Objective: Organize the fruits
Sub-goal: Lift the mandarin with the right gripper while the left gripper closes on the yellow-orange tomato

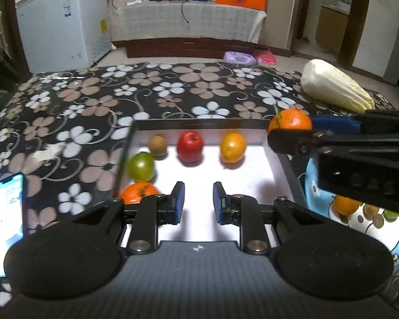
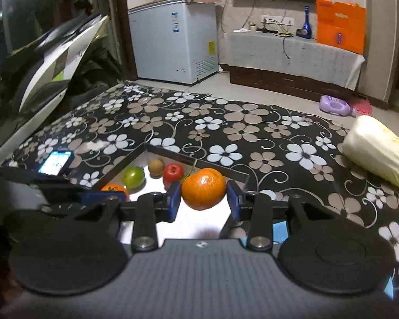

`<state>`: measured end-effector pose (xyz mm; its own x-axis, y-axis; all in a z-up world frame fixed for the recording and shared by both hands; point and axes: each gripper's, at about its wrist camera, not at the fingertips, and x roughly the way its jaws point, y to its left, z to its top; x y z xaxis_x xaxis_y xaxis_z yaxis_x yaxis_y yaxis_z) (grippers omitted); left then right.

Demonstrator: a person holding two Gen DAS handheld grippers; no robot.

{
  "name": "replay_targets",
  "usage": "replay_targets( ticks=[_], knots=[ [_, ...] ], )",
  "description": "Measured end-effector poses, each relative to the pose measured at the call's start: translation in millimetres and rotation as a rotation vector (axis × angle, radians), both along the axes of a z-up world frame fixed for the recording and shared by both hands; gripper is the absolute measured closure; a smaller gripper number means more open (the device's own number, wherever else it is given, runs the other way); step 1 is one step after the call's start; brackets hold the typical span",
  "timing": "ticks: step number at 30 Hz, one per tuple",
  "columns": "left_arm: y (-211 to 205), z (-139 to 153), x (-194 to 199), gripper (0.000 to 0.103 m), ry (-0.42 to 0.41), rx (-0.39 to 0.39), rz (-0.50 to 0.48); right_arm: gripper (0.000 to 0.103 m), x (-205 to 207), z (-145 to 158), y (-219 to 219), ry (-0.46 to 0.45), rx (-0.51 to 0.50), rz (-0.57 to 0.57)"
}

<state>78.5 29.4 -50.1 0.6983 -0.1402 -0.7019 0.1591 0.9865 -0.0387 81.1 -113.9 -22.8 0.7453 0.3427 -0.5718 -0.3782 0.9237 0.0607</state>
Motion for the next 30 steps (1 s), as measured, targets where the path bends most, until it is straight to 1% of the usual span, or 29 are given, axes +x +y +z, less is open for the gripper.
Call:
replay_targets(
  ticks=[4, 7, 10, 12, 16, 17, 19, 22, 24, 26, 28, 30],
  knots=[
    [-14.5, -6.2, 16.6, 0.076, 0.006, 0.006, -0.013, 0.063, -4.0, 9.1, -14.4, -0.014, 0.034, -0.019],
    [-23.9, -13.6, 29.7, 0.076, 0.034, -0.013, -0.036, 0.063, -7.7, 13.2, -23.9, -0.017, 0.052, -0.029],
    [-34.9, -20.5, 39.5, 0.076, 0.040, 0.009, -0.044, 0.063, -11.2, 16.8, -32.4, -0.026, 0.057, -0.033],
    [-39.9, -24.0, 47.0, 0.076, 0.051, 0.003, -0.046, 0.063, -13.0, 18.8, -38.8, -0.029, 0.062, -0.040],
    [-49.7, -26.8, 58.7, 0.076, 0.040, 0.013, -0.047, 0.063, -15.1, 20.5, -50.9, -0.029, 0.070, -0.055],
    [-51.9, -26.8, 61.3, 0.071, 0.038, 0.018, -0.039, 0.063, -15.4, 20.7, -53.4, -0.028, 0.072, -0.057],
    [-53.4, -27.1, 64.7, 0.066, 0.039, 0.016, -0.023, 0.063, -16.5, 20.7, -57.4, -0.026, 0.072, -0.058],
    [-54.7, -26.9, 67.4, 0.066, 0.042, 0.021, -0.019, 0.063, -17.4, 20.3, -61.2, -0.024, 0.074, -0.058],
    [-50.3, -24.9, 67.5, 0.066, 0.050, -0.008, -0.017, 0.063, -18.8, 20.3, -64.5, -0.023, 0.075, -0.059],
    [-47.0, -25.4, 68.1, 0.062, 0.050, -0.007, -0.011, 0.063, -20.6, 21.3, -67.7, -0.026, 0.078, -0.059],
    [-44.7, -26.9, 68.7, 0.061, 0.044, 0.004, -0.006, 0.063, -22.5, 22.8, -70.2, -0.028, 0.082, -0.057],
    [-44.8, -26.9, 69.2, 0.056, 0.043, 0.003, -0.011, 0.063, -22.9, 23.9, -72.3, -0.029, 0.087, -0.059]
  ],
)
